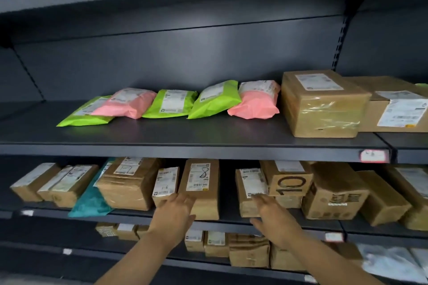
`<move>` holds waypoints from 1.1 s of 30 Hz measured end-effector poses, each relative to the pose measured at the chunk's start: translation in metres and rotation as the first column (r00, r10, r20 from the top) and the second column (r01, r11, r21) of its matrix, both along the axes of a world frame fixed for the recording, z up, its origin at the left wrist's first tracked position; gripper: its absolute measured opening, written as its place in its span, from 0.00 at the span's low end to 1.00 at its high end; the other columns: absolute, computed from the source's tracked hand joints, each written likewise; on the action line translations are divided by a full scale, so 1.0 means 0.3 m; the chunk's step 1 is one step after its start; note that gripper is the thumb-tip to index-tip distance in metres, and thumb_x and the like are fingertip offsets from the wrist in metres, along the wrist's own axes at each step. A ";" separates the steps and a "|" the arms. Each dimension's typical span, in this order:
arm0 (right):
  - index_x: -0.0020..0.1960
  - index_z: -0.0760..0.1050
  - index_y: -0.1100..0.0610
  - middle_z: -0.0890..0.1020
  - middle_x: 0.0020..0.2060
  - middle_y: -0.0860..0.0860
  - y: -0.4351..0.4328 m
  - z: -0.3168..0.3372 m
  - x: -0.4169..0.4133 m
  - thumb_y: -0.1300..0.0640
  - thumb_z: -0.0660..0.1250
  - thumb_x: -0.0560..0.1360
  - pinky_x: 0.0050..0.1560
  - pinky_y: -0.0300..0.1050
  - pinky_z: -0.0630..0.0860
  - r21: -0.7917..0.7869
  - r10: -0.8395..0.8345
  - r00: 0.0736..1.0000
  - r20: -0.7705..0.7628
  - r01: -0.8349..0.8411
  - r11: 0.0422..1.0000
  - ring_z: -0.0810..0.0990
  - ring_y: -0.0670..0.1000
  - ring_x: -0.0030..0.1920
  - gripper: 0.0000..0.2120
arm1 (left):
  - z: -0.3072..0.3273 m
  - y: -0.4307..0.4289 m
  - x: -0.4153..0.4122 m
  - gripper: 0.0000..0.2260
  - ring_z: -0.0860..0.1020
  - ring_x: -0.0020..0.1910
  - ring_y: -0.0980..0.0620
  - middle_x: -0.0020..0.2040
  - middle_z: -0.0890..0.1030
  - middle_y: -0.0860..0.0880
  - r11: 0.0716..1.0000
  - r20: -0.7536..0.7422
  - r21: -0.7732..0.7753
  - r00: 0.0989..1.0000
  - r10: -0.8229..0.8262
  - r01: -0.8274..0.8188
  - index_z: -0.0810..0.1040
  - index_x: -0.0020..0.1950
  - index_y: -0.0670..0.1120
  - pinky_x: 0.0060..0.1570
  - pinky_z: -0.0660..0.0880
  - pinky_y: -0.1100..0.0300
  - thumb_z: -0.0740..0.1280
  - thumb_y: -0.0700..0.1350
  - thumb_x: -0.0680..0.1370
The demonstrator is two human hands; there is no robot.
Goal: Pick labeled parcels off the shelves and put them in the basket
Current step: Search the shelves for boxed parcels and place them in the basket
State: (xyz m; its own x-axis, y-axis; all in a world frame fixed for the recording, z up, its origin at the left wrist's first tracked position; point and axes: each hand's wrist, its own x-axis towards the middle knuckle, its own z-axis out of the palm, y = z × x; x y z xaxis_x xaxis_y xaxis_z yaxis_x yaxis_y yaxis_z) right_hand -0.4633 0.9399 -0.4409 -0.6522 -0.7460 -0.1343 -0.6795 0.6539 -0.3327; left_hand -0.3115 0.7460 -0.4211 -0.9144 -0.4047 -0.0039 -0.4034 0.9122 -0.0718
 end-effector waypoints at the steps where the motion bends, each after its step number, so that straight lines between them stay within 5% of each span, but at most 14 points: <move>1: 0.76 0.54 0.54 0.63 0.72 0.53 -0.016 -0.027 -0.022 0.50 0.60 0.79 0.70 0.46 0.63 0.008 -0.003 1.000 0.011 0.003 1.000 0.62 0.53 0.71 0.29 | -0.017 -0.013 -0.028 0.23 0.64 0.70 0.49 0.71 0.66 0.51 1.000 0.023 -0.004 1.000 0.004 -0.004 0.60 0.74 0.53 0.65 0.66 0.53 0.59 0.52 0.80; 4: 0.76 0.54 0.55 0.62 0.73 0.55 -0.059 -0.106 -0.060 0.50 0.61 0.79 0.69 0.47 0.65 0.053 -0.016 0.998 0.056 0.013 0.999 0.64 0.54 0.71 0.29 | -0.081 -0.057 -0.101 0.25 0.60 0.72 0.48 0.74 0.62 0.51 1.000 0.090 0.004 0.996 0.001 -0.001 0.57 0.75 0.53 0.67 0.63 0.51 0.59 0.52 0.80; 11: 0.78 0.42 0.57 0.45 0.77 0.53 -0.141 -0.242 -0.113 0.51 0.57 0.80 0.76 0.45 0.47 0.099 -0.063 0.995 -0.073 0.070 0.993 0.44 0.53 0.77 0.34 | -0.199 -0.166 -0.232 0.30 0.49 0.76 0.46 0.78 0.47 0.51 0.995 0.194 -0.020 0.977 -0.089 0.095 0.46 0.78 0.54 0.73 0.52 0.46 0.59 0.53 0.80; 13: 0.77 0.42 0.59 0.44 0.77 0.55 -0.160 -0.262 -0.116 0.52 0.57 0.80 0.76 0.47 0.44 0.141 -0.098 0.989 -0.110 0.113 0.983 0.43 0.55 0.77 0.34 | -0.230 -0.200 -0.251 0.32 0.54 0.76 0.43 0.78 0.52 0.50 0.986 0.199 -0.047 0.969 -0.146 0.158 0.49 0.77 0.55 0.71 0.57 0.43 0.62 0.55 0.78; 15: 0.76 0.50 0.63 0.50 0.76 0.59 -0.186 -0.277 -0.110 0.51 0.64 0.77 0.75 0.50 0.50 0.174 -0.135 0.976 -0.172 0.165 0.971 0.50 0.59 0.76 0.36 | -0.252 -0.239 -0.267 0.38 0.73 0.65 0.40 0.70 0.70 0.47 0.982 0.207 -0.006 0.961 -0.185 0.190 0.64 0.73 0.55 0.59 0.73 0.40 0.76 0.57 0.66; 16: 0.73 0.61 0.65 0.61 0.73 0.62 -0.198 -0.286 -0.111 0.50 0.73 0.69 0.71 0.52 0.61 0.160 -0.160 0.965 -0.207 0.195 0.968 0.62 0.62 0.73 0.39 | -0.277 -0.264 -0.271 0.39 0.79 0.57 0.41 0.64 0.77 0.47 0.978 0.187 -0.040 0.963 -0.194 0.205 0.73 0.67 0.54 0.50 0.78 0.41 0.80 0.57 0.58; 17: 0.65 0.73 0.65 0.73 0.66 0.62 -0.207 -0.305 -0.116 0.48 0.80 0.58 0.62 0.52 0.72 0.138 -0.178 0.960 -0.218 0.211 0.968 0.74 0.61 0.65 0.41 | -0.298 -0.282 -0.277 0.38 0.81 0.52 0.42 0.59 0.80 0.48 0.976 0.163 -0.066 0.967 -0.197 0.210 0.78 0.63 0.53 0.45 0.79 0.42 0.82 0.58 0.54; 19: 0.54 0.82 0.60 0.82 0.55 0.56 -0.227 -0.333 -0.107 0.48 0.83 0.45 0.48 0.47 0.81 0.083 -0.172 0.946 -0.275 0.202 0.976 0.83 0.56 0.53 0.39 | -0.289 -0.289 -0.288 0.36 0.80 0.55 0.43 0.62 0.79 0.49 0.971 0.172 -0.051 0.960 -0.220 0.232 0.77 0.63 0.55 0.46 0.79 0.41 0.80 0.59 0.56; 21: 0.54 0.82 0.59 0.82 0.55 0.54 -0.259 -0.355 -0.087 0.48 0.82 0.46 0.47 0.46 0.81 0.044 -0.179 0.947 -0.268 0.197 0.979 0.83 0.54 0.53 0.38 | -0.291 -0.295 -0.289 0.32 0.66 0.71 0.44 0.75 0.63 0.51 0.967 0.141 0.001 0.958 -0.251 0.253 0.61 0.74 0.59 0.63 0.68 0.39 0.69 0.59 0.72; 23: 0.58 0.80 0.59 0.79 0.60 0.53 -0.296 -0.358 -0.051 0.48 0.82 0.51 0.54 0.46 0.79 0.024 -0.172 0.955 -0.243 0.184 0.983 0.80 0.53 0.58 0.37 | -0.299 -0.318 -0.282 0.30 0.53 0.76 0.47 0.78 0.50 0.53 0.968 0.139 0.005 0.959 -0.248 0.250 0.48 0.77 0.59 0.69 0.56 0.42 0.59 0.58 0.79; 26: 0.74 0.60 0.61 0.56 0.74 0.52 -0.358 -0.334 0.005 0.54 0.69 0.72 0.72 0.50 0.59 0.024 -0.121 0.981 -0.151 0.126 0.992 0.61 0.56 0.74 0.34 | -0.295 -0.345 -0.268 0.29 0.53 0.76 0.47 0.78 0.50 0.52 0.969 0.123 0.017 0.961 -0.246 0.246 0.47 0.77 0.58 0.70 0.55 0.44 0.58 0.57 0.79; 28: 0.77 0.47 0.60 0.45 0.77 0.52 -0.383 -0.325 0.011 0.55 0.59 0.78 0.75 0.48 0.48 0.067 -0.100 0.982 -0.159 0.112 0.992 0.47 0.54 0.77 0.33 | -0.280 -0.359 -0.264 0.29 0.54 0.75 0.47 0.78 0.51 0.52 0.969 0.128 0.033 0.961 -0.246 0.243 0.48 0.77 0.58 0.70 0.55 0.45 0.58 0.57 0.79; 30: 0.78 0.44 0.58 0.43 0.77 0.52 -0.389 -0.298 0.005 0.55 0.57 0.80 0.76 0.45 0.47 0.096 -0.096 0.989 -0.117 0.107 0.990 0.43 0.52 0.77 0.32 | -0.277 -0.365 -0.264 0.29 0.54 0.75 0.47 0.78 0.51 0.52 0.968 0.123 0.032 0.960 -0.251 0.249 0.48 0.77 0.58 0.69 0.57 0.47 0.58 0.57 0.79; 33: 0.77 0.49 0.55 0.49 0.77 0.50 -0.350 -0.255 0.007 0.53 0.58 0.80 0.75 0.43 0.52 -0.042 -0.171 0.982 -0.083 0.168 0.985 0.50 0.51 0.76 0.30 | -0.277 -0.361 -0.265 0.29 0.53 0.75 0.47 0.78 0.50 0.53 0.969 0.159 0.051 0.956 -0.245 0.240 0.47 0.77 0.58 0.70 0.58 0.48 0.57 0.58 0.80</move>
